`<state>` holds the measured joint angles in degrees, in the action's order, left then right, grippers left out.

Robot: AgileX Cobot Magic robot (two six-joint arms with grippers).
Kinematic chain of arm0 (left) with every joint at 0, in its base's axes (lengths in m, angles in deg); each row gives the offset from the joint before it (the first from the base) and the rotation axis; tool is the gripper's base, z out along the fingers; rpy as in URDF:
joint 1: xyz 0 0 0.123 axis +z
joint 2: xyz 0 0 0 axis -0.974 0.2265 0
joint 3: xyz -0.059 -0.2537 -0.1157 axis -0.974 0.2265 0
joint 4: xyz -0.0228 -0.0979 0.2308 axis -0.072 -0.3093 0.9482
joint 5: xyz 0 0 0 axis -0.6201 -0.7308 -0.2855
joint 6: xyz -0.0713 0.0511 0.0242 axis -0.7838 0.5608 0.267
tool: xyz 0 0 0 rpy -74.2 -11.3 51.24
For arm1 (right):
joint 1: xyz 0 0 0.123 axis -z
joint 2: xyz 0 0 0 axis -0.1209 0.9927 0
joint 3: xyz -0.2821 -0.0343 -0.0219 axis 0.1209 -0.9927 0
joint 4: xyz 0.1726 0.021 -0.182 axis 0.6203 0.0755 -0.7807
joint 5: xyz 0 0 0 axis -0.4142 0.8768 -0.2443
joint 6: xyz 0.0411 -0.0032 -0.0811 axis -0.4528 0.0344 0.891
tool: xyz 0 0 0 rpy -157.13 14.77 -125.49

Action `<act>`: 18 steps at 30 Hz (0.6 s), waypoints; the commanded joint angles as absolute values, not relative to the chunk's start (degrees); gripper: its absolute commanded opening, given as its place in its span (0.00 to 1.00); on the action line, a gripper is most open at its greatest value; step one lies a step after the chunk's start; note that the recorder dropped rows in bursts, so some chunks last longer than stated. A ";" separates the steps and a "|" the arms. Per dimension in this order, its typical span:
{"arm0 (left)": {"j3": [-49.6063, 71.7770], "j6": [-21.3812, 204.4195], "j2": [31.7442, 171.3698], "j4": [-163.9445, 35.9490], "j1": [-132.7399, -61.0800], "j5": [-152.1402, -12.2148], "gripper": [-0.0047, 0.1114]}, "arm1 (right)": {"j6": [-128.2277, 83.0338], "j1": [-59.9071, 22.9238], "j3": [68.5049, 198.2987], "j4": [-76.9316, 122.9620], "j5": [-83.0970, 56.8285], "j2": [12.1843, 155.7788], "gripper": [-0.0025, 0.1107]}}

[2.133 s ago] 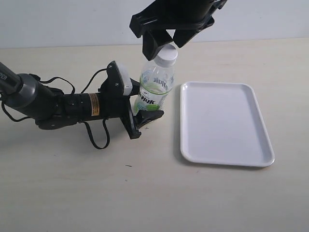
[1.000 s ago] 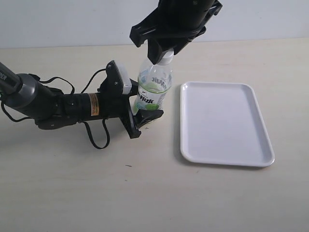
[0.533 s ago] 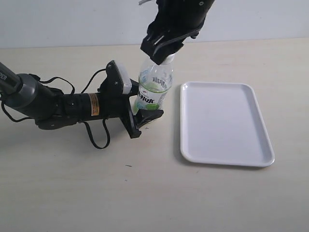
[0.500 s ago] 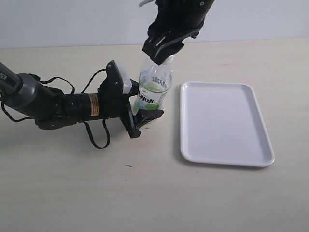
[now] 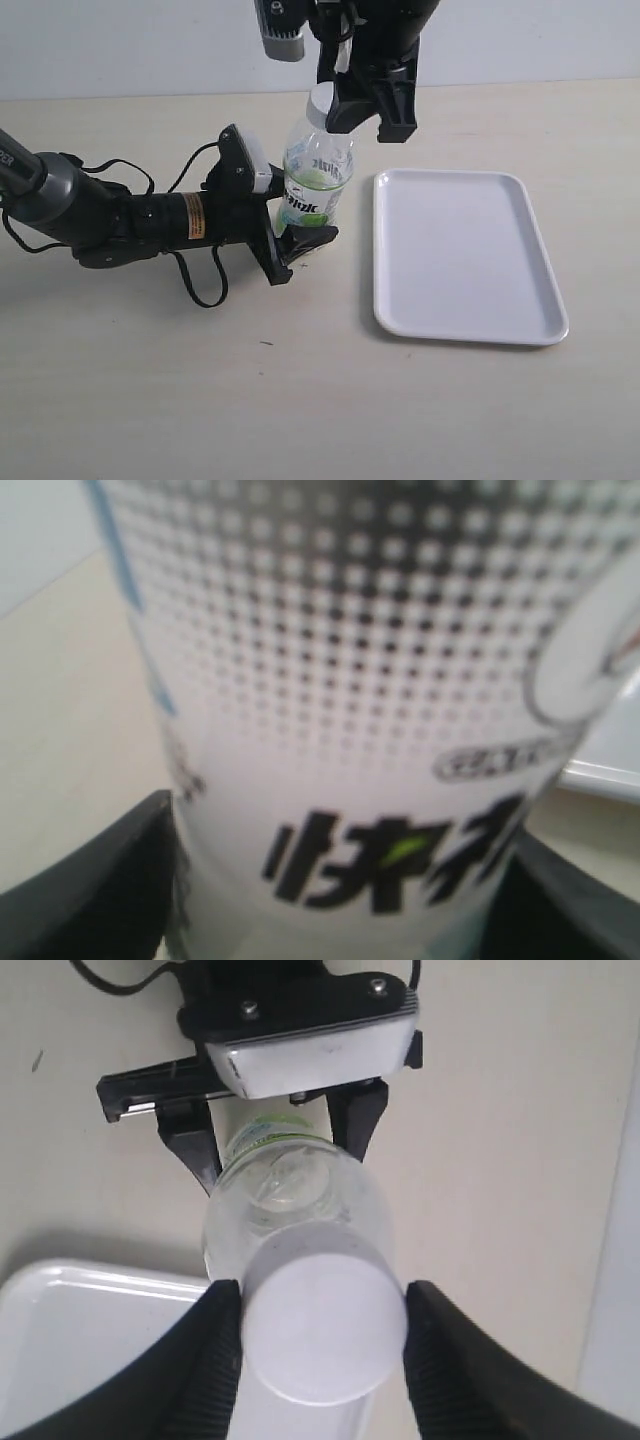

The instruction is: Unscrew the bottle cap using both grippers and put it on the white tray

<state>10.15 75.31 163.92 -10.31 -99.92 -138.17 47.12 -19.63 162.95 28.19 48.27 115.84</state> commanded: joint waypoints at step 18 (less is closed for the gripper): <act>10.51 75.18 163.86 -9.21 -100.27 -137.12 0.04 | 80.72 -19.69 163.36 27.24 46.67 115.49 0.02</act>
<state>10.15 75.31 163.92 -10.31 -99.92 -138.17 77.90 -19.63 162.95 27.86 47.65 115.84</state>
